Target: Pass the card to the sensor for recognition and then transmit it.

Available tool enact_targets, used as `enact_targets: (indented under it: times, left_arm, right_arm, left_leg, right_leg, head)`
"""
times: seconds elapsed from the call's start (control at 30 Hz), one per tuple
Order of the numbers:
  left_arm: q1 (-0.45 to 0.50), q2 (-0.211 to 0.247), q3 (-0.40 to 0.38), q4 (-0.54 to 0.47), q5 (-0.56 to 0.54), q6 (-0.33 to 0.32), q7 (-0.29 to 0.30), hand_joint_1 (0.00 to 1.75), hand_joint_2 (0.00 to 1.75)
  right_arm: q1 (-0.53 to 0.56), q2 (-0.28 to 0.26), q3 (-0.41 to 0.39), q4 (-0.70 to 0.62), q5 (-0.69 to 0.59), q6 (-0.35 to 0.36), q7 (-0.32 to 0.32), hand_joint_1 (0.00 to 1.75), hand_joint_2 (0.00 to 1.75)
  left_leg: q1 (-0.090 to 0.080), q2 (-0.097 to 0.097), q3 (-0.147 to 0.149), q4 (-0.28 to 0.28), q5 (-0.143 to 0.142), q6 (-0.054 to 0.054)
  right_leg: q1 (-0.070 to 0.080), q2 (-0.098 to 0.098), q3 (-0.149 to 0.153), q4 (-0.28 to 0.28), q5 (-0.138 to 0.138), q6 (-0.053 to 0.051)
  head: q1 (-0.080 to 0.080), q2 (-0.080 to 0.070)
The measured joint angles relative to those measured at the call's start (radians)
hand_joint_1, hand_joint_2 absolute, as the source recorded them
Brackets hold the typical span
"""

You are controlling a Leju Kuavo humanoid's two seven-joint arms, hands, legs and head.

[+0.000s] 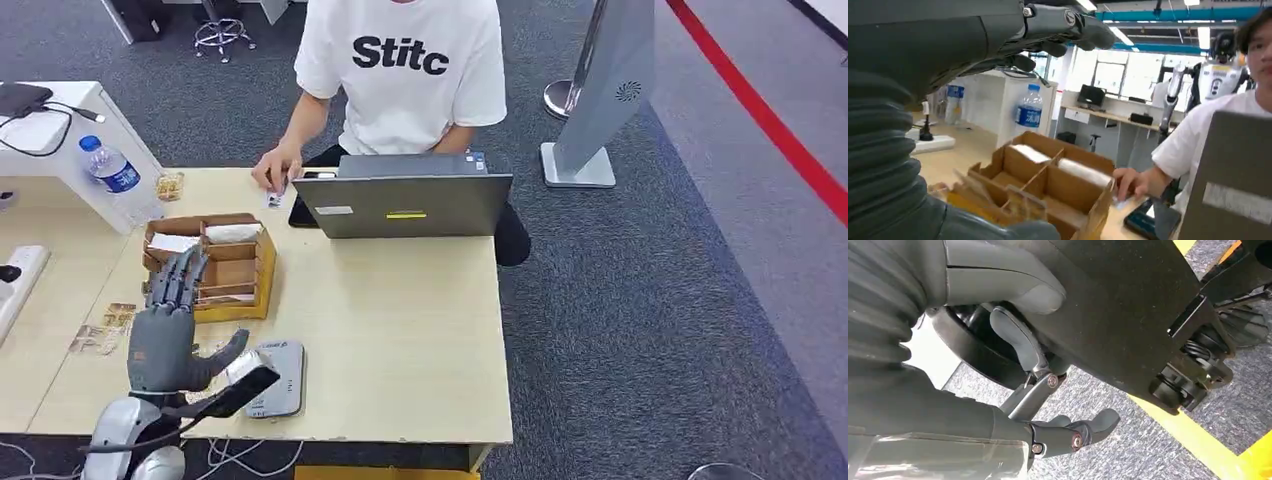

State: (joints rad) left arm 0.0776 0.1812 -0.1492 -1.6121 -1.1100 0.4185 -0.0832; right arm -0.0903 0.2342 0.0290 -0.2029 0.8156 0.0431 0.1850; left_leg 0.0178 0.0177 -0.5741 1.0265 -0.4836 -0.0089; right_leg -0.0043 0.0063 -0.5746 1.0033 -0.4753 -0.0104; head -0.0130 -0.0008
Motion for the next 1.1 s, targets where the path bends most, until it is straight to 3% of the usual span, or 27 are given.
enact_targets:
  times: [0.17, 0.47, 0.53, 0.6, 0.67, 0.77, 0.87, 1.1]
  left_arm:
    - [0.056, 0.005, 0.000, -0.024, -0.007, -0.007, 0.019, 0.00, 1.75]
    - [0.068, 0.011, 0.000, -0.040, -0.007, -0.016, 0.022, 0.00, 1.75]
    - [0.068, 0.016, 0.000, -0.043, -0.026, -0.061, 0.039, 0.00, 1.75]
    - [0.065, 0.049, -0.001, -0.045, -0.035, -0.157, 0.052, 0.00, 1.75]
    - [0.052, 0.112, -0.001, -0.045, -0.023, -0.288, 0.052, 0.00, 1.75]
    - [-0.004, 0.213, 0.000, -0.018, -0.027, -0.426, 0.048, 0.00, 1.75]
    - [-0.073, 0.280, -0.001, 0.041, -0.055, -0.463, 0.049, 0.00, 1.75]
    - [-0.146, 0.314, -0.004, 0.124, -0.082, -0.460, 0.060, 0.00, 1.75]
  right_arm:
    - [0.000, 0.000, -0.001, 0.000, 0.000, 0.000, -0.001, 0.00, 1.75]
    - [0.000, 0.000, -0.001, 0.000, 0.000, 0.000, -0.003, 0.00, 1.75]
    - [0.001, 0.000, -0.001, 0.000, 0.000, 0.000, -0.002, 0.00, 1.75]
    - [0.001, 0.000, -0.001, 0.000, 0.000, 0.000, 0.001, 0.00, 1.75]
    - [0.000, 0.000, -0.001, 0.000, 0.000, 0.000, 0.003, 0.00, 1.75]
    - [0.000, 0.000, -0.001, 0.000, 0.000, 0.003, 0.003, 0.00, 1.75]
    - [-0.001, 0.000, -0.001, 0.000, 0.000, 0.009, 0.003, 0.00, 1.75]
    - [-0.001, 0.000, -0.001, 0.000, 0.000, 0.011, 0.000, 0.00, 1.75]
  left_leg:
    - [0.000, -0.002, 0.000, 0.000, 0.000, 0.000]
    - [0.000, -0.002, 0.000, 0.000, 0.001, 0.000]
    - [0.000, -0.002, 0.000, 0.000, 0.000, 0.000]
    - [0.000, -0.002, 0.000, 0.000, 0.001, 0.000]
    - [0.001, -0.002, 0.000, 0.000, 0.001, 0.000]
    - [0.002, -0.005, 0.000, 0.000, 0.003, -0.003]
    - [0.002, -0.005, 0.000, 0.000, 0.004, -0.003]
    - [0.002, -0.005, 0.000, 0.000, 0.004, -0.003]
  right_leg:
    - [0.000, -0.002, 0.001, 0.000, 0.000, 0.000]
    - [0.000, -0.003, 0.001, 0.000, 0.000, 0.000]
    - [0.000, -0.003, 0.001, 0.000, 0.000, 0.000]
    - [0.000, -0.003, 0.001, 0.000, 0.000, 0.000]
    - [0.001, -0.003, 0.001, 0.000, 0.000, 0.000]
    - [0.002, -0.004, 0.001, 0.001, 0.000, 0.000]
    - [0.002, -0.004, 0.001, 0.001, 0.001, -0.001]
    - [0.002, -0.004, 0.001, 0.001, 0.001, -0.001]
  head:
    - [0.000, 0.000]
    - [0.000, 0.000]
    - [0.000, 0.000]
    - [0.001, 0.000]
    - [0.001, 0.000]
    - [0.001, 0.000]
    - [0.000, 0.000]
    - [0.001, 0.000]
